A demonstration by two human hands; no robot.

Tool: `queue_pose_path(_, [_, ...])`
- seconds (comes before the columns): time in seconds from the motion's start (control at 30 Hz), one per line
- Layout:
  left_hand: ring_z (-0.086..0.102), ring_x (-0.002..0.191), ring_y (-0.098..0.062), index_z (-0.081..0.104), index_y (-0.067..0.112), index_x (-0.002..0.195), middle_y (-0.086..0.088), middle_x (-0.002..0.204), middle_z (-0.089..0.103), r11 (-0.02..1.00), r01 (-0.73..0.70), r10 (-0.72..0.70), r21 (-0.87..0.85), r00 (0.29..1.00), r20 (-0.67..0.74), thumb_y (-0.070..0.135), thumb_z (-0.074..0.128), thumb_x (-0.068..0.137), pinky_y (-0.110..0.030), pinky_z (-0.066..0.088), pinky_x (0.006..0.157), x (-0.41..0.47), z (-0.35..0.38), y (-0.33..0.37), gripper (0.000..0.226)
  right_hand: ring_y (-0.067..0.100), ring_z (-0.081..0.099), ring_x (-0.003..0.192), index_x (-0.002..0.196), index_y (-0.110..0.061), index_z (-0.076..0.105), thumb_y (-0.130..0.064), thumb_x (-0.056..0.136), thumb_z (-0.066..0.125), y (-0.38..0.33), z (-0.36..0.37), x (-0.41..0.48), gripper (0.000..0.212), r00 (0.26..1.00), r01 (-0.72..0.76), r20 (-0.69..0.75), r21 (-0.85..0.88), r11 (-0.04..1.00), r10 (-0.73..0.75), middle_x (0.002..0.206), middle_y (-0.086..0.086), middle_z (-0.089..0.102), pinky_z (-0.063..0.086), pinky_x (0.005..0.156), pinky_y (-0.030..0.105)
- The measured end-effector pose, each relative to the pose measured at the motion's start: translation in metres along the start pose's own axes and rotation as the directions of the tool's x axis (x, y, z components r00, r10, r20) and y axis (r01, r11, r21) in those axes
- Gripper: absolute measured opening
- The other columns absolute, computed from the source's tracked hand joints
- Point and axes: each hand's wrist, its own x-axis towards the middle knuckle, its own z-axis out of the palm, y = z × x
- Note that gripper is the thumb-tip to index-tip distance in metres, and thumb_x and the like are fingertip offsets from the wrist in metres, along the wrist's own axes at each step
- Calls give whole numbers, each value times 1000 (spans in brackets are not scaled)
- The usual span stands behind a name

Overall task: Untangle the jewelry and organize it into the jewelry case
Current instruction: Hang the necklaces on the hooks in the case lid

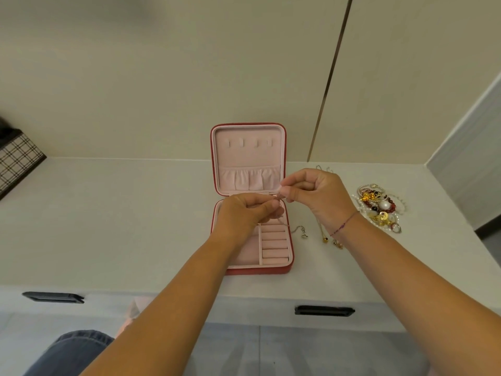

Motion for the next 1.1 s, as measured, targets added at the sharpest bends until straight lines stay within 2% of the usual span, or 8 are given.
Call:
queue_pose_path(0.2, [68, 98, -17, 75, 12, 95, -4, 95, 75, 995, 9, -10, -98, 1000, -3, 20, 61, 91, -28, 51, 92, 1, -1, 1, 17, 4, 63, 65, 95, -11, 68, -2, 84, 66, -1, -3, 1, 14, 995, -33, 91, 54, 998, 28, 72, -1, 70, 48, 67, 13])
queue_pose_path(0.33, [68, 84, -18, 75, 14, 68, -8, 81, 72, 898, 109, -102, -427, 994, 39, 11, 50, 94, -33, 52, 90, 4, -1, 10, 36, 4, 57, 66, 96, -16, 69, -1, 89, 57, -1, -4, 4, 20, 981, -108, 171, 97, 989, 90, 73, -2, 67, 45, 65, 14])
queue_pose_path(0.43, [63, 68, -16, 67, 10, 73, -4, 69, 65, 848, 120, -120, -517, 992, 33, 11, 50, 95, -32, 54, 81, 7, -8, 15, 28, 4, 57, 71, 96, -15, 70, 1, 92, 51, 0, -3, 8, 26, 960, -167, 245, 117, 979, 134, 76, -5, 67, 46, 70, 15])
queue_pose_path(0.6, [44, 54, -8, 68, 13, 84, 5, 56, 49, 973, 2, -28, -229, 994, -106, 17, 59, 93, -24, 49, 68, 13, -21, 18, 13, 16, 51, 79, 91, -17, 72, -1, 92, 52, -2, 5, 16, 26, 925, -164, 345, -13, 986, 158, 84, 8, 62, 43, 78, 24])
queue_pose_path(0.7, [46, 51, -2, 69, 15, 87, 13, 54, 55, 992, -63, 37, -108, 973, -228, 18, 66, 88, -20, 47, 65, 20, -31, 20, 4, 11, 52, 75, 87, -12, 68, 1, 93, 47, -9, 17, 24, 25, 939, -172, 306, 26, 985, 156, 82, 6, 60, 42, 71, 21])
queue_pose_path(0.9, [43, 54, -6, 71, 16, 80, 1, 62, 53, 986, -167, 161, 23, 892, -423, 19, 72, 83, -20, 42, 61, 46, -50, 25, 5, 13, 53, 59, 77, -8, 59, -5, 95, 42, -27, 48, 53, 26, 945, -262, 266, 275, 925, 189, 67, 5, 58, 48, 67, 26])
queue_pose_path(1.0, [49, 61, -6, 71, 16, 82, 4, 68, 60, 974, -203, 225, 100, 832, -506, 23, 73, 83, -20, 44, 65, 64, -56, 28, 8, 7, 37, 44, 73, -10, 59, -13, 94, 55, -24, 66, 71, 21, 979, -195, 99, 245, 950, 176, 51, -4, 45, 41, 52, 22])
queue_pose_path(1.1, [60, 80, -12, 66, 23, 77, 0, 90, 68, 960, -187, 276, 211, 769, -576, 30, 73, 82, -25, 49, 76, 85, -61, 26, 11, 4, 40, 48, 68, -15, 60, -16, 87, 65, -20, 81, 85, 20, 980, -146, -123, 104, 984, 158, 53, -9, 47, 38, 51, 20])
